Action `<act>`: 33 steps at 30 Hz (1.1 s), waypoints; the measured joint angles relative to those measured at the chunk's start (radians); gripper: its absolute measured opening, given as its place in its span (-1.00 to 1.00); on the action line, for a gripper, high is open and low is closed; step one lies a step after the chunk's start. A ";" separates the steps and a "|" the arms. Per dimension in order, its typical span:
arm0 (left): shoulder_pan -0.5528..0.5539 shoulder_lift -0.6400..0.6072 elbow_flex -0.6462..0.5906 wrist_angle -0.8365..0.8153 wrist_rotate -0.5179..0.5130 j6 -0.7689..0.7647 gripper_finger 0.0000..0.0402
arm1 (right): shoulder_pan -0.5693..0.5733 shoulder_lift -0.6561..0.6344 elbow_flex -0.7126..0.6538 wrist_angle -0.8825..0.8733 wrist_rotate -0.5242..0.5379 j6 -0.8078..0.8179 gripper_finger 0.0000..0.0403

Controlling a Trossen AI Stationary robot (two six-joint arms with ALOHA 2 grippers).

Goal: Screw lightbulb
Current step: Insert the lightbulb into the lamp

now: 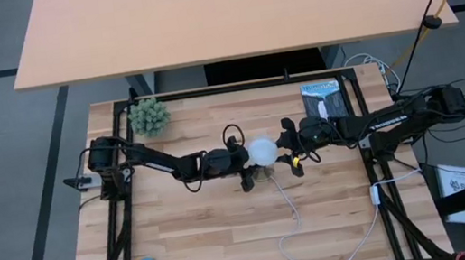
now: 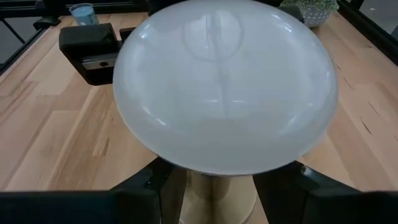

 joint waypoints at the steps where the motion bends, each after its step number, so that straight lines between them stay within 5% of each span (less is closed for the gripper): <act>1: 0.000 0.000 0.000 0.000 0.005 0.000 -0.11 | 0.000 0.000 0.000 0.000 0.000 0.000 -0.17; 14: 0.000 0.000 0.000 -0.021 0.035 -0.001 -0.08 | 0.000 0.000 0.000 0.000 0.000 0.000 -0.17; 25: -0.003 0.000 0.000 -0.024 0.017 0.015 0.49 | 0.000 0.000 0.000 0.000 0.000 0.011 -0.17; 33: -0.003 0.000 0.000 -0.023 0.014 0.015 0.57 | 0.000 0.000 0.000 0.000 0.000 -0.025 -0.17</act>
